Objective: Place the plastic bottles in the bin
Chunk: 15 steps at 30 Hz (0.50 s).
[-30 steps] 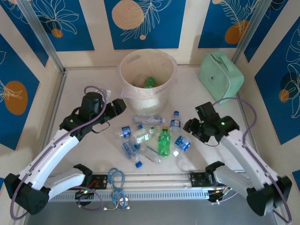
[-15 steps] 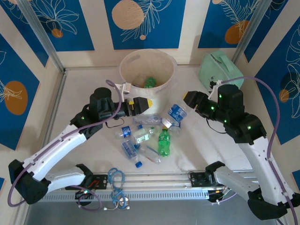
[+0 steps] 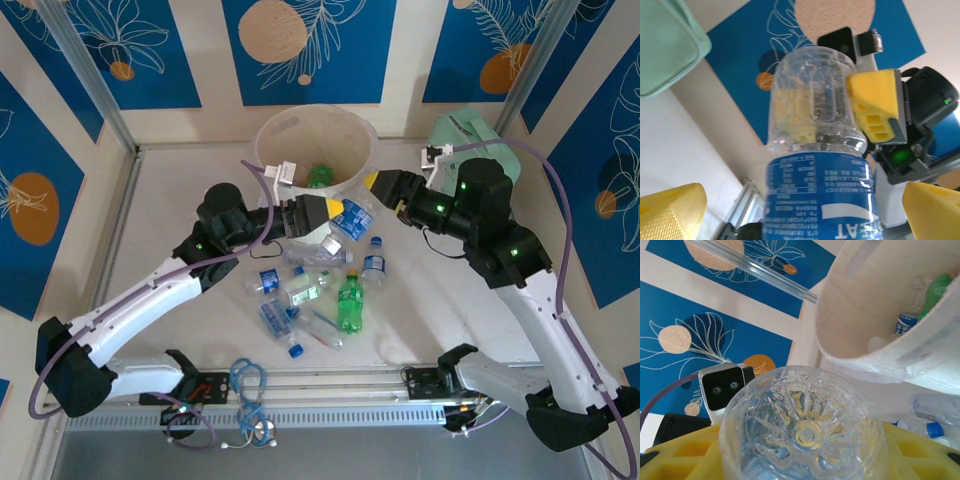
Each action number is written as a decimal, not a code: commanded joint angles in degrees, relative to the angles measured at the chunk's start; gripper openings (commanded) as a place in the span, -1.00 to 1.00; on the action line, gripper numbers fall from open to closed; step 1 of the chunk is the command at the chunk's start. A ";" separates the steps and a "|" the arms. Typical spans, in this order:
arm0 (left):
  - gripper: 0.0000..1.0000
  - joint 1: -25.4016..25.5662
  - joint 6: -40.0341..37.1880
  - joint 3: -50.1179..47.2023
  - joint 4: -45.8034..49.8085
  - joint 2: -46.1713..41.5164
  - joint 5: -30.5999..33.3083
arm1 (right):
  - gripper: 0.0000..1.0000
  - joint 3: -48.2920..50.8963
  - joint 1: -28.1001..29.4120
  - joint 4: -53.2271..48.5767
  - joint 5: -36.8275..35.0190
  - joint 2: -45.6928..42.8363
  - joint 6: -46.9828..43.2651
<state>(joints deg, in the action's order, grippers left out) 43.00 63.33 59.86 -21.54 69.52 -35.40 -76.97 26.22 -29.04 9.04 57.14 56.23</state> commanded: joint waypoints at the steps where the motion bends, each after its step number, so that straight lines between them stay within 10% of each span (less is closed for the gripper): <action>1: 1.00 1.35 2.78 0.23 -7.44 0.46 -4.07 | 0.06 -1.46 0.30 3.74 2.10 0.67 1.37; 15: 0.68 2.02 1.08 0.87 -6.95 2.40 -6.20 | 0.06 -1.75 1.55 6.41 2.31 3.24 2.68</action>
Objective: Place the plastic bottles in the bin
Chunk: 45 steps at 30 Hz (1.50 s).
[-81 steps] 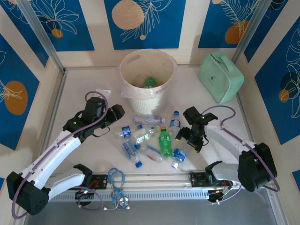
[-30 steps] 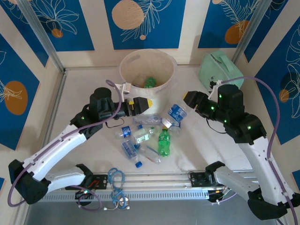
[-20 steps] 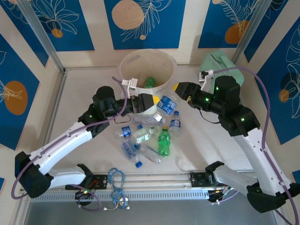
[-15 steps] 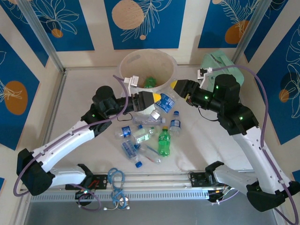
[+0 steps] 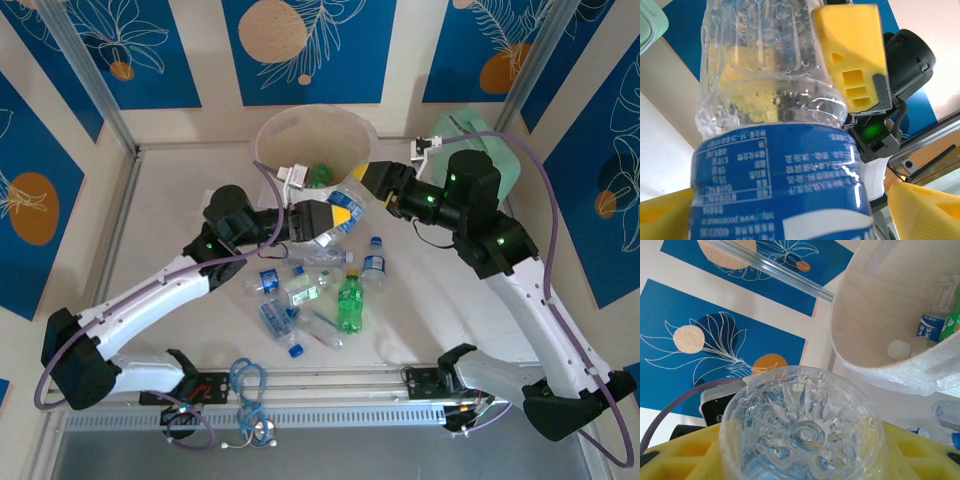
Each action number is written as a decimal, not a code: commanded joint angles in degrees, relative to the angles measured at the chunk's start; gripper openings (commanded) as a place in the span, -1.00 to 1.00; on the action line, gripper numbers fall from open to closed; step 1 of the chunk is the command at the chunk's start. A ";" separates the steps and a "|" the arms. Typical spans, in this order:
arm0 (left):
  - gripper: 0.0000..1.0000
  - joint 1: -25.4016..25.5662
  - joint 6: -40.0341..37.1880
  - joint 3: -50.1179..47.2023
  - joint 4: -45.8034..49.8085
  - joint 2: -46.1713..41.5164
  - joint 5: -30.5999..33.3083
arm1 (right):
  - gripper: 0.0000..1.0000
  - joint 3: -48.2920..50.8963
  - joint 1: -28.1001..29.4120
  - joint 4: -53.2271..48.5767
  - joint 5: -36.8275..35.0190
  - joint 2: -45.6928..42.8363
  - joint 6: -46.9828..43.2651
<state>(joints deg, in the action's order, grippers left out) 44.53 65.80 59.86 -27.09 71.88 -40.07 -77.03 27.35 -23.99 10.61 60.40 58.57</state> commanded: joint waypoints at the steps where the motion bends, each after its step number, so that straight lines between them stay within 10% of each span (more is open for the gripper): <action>1: 0.66 0.55 -2.20 1.04 -0.49 -0.11 -1.21 | 0.06 -1.67 0.40 1.18 0.68 -0.02 0.32; 26: 0.15 0.38 -9.61 2.45 4.93 -1.40 4.63 | 0.08 -2.64 0.77 -2.94 -1.46 -0.28 -0.95; 35: 0.12 -0.96 -15.01 7.65 12.61 -1.22 4.98 | 0.94 -7.23 -2.56 -14.28 -10.62 -2.34 -4.93; 45: 0.18 -9.29 -25.87 22.19 36.71 1.83 10.58 | 0.97 -7.12 -16.97 -29.12 -10.32 -6.64 -9.00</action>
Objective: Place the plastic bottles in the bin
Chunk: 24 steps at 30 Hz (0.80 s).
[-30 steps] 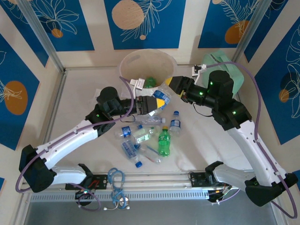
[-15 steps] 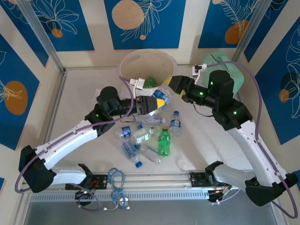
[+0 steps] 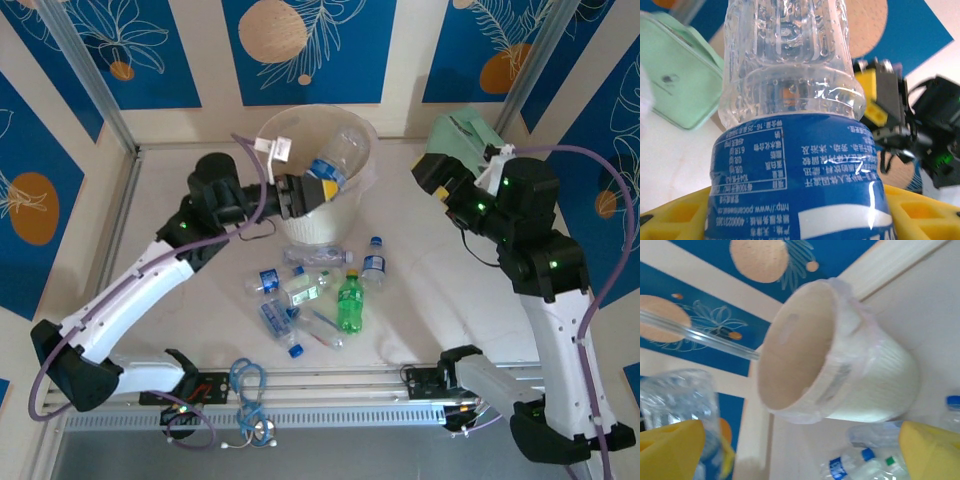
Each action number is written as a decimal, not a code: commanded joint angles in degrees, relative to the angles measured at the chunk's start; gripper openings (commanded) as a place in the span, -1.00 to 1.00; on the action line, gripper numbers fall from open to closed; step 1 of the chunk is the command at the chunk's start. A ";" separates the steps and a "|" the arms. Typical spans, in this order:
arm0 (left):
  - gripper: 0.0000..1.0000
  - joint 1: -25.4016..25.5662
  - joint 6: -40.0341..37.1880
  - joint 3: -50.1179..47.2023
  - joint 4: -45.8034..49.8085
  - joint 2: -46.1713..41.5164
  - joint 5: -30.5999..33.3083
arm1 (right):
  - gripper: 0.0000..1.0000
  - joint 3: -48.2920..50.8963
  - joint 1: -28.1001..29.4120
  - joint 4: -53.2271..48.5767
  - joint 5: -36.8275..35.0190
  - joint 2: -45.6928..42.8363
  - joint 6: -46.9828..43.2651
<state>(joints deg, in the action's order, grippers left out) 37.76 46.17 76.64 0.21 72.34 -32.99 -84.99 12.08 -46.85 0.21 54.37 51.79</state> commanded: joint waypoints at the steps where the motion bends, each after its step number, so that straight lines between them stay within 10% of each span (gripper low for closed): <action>1: 0.18 -3.74 -8.00 7.99 12.86 2.76 4.69 | 0.97 2.03 -2.32 -6.66 0.63 -1.15 -2.19; 17: 0.18 -9.63 -24.90 33.64 41.12 25.77 19.82 | 0.94 16.20 -4.36 -9.62 1.85 -7.78 -0.94; 24: 0.52 -9.63 -26.78 35.64 43.06 27.16 23.53 | 0.93 19.11 -4.78 -10.28 2.34 -7.88 -1.18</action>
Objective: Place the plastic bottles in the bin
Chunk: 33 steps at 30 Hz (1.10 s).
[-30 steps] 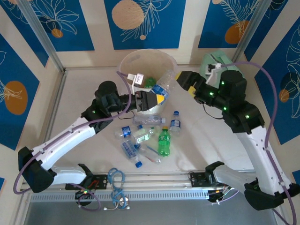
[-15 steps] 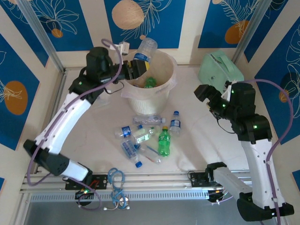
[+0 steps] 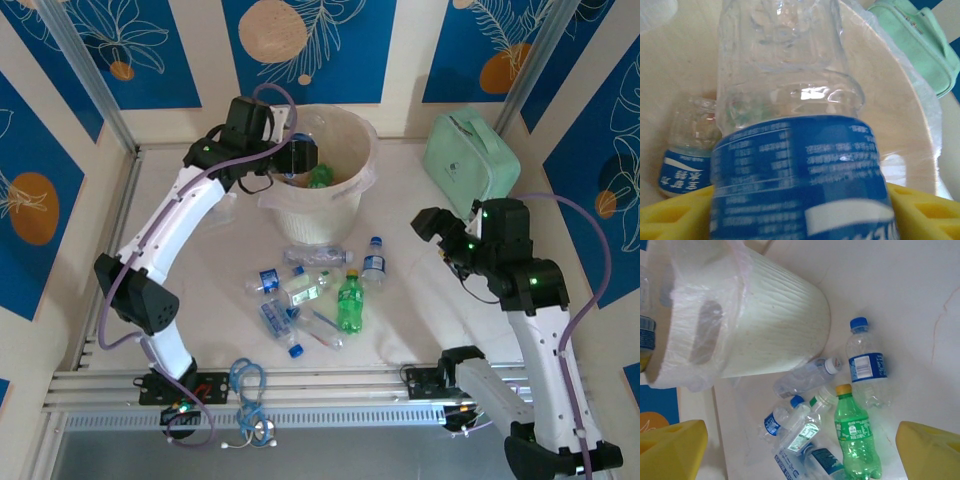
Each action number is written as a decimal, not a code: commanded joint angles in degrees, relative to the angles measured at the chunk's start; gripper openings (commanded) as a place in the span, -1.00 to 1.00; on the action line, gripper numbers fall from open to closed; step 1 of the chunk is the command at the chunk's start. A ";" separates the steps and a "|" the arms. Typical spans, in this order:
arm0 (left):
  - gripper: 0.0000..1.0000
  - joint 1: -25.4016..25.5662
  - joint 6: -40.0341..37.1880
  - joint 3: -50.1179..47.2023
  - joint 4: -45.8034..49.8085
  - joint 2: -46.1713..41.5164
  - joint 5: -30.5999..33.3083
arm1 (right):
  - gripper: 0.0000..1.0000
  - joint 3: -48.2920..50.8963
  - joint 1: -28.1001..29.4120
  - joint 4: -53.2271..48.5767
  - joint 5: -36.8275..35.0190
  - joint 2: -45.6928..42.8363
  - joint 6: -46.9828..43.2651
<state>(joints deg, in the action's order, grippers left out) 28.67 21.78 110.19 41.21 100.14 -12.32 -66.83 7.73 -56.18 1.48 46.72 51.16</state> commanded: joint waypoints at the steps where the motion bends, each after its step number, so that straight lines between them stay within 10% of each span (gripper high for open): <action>1: 0.57 -0.54 -2.44 2.17 2.20 -0.73 3.29 | 0.93 1.07 -0.40 -0.88 1.20 -0.19 -0.51; 14: 0.73 -0.44 1.79 -0.86 -3.73 -10.72 0.17 | 0.89 -0.58 0.53 -2.44 1.18 7.89 -3.10; 33: 0.68 -0.45 19.47 -44.25 -21.92 -41.32 -11.14 | 0.87 0.01 14.68 3.67 -8.63 42.24 -9.30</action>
<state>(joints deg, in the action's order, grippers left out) 28.62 38.52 67.61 21.82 60.69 -21.52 -66.24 21.56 -53.43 -5.67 85.97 43.66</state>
